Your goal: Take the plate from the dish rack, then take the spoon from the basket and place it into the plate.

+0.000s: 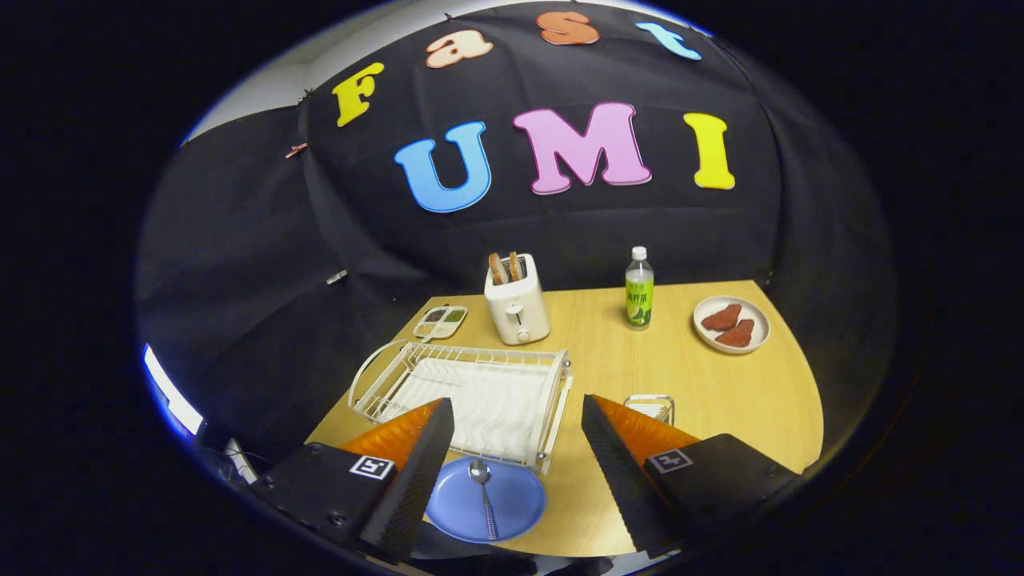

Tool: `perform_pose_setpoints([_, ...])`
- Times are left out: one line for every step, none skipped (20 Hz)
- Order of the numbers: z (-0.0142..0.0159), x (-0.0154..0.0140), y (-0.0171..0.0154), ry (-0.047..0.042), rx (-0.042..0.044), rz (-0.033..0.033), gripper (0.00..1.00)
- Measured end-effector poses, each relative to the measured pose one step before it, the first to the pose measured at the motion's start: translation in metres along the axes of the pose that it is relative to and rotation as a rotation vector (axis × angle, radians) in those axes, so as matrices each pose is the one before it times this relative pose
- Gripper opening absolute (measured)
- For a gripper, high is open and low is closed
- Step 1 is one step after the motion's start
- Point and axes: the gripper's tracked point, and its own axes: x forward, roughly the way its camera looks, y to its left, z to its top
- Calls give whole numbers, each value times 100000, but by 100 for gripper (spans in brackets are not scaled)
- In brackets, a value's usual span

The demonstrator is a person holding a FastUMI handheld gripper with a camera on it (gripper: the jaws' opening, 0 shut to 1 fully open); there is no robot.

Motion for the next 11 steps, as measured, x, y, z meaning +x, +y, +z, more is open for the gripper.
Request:
perform_pose_setpoints([851,-447,187,-2930,-3117,-1644,98])
perform_pose_setpoints([897,-664,77,-3022,-3913,-1985,99])
perform_pose_setpoints([1014,-929,126,-3300,-4591,-2110,99])
perform_pose_setpoints([1235,-505,-104,-3154,-5286,-2230,98])
perform_pose_setpoints([1087,-304,150,-2954,-5822,-2192,98])
perform_pose_setpoints([1186,-283,-46,-3029,-6299,-2335,98])
perform_pose_setpoints([1411,-96,-235,-3101,-6413,-2421,99])
perform_pose_setpoints([1405,-183,107,-3439,-5851,-1407,98])
perform_pose_setpoints([1340,-313,134,-3275,-5259,-1228,98])
perform_pose_setpoints([1004,-242,92,-2750,-3782,-1010,98])
perform_pose_setpoints([892,-75,168,-2524,-1756,-289,98])
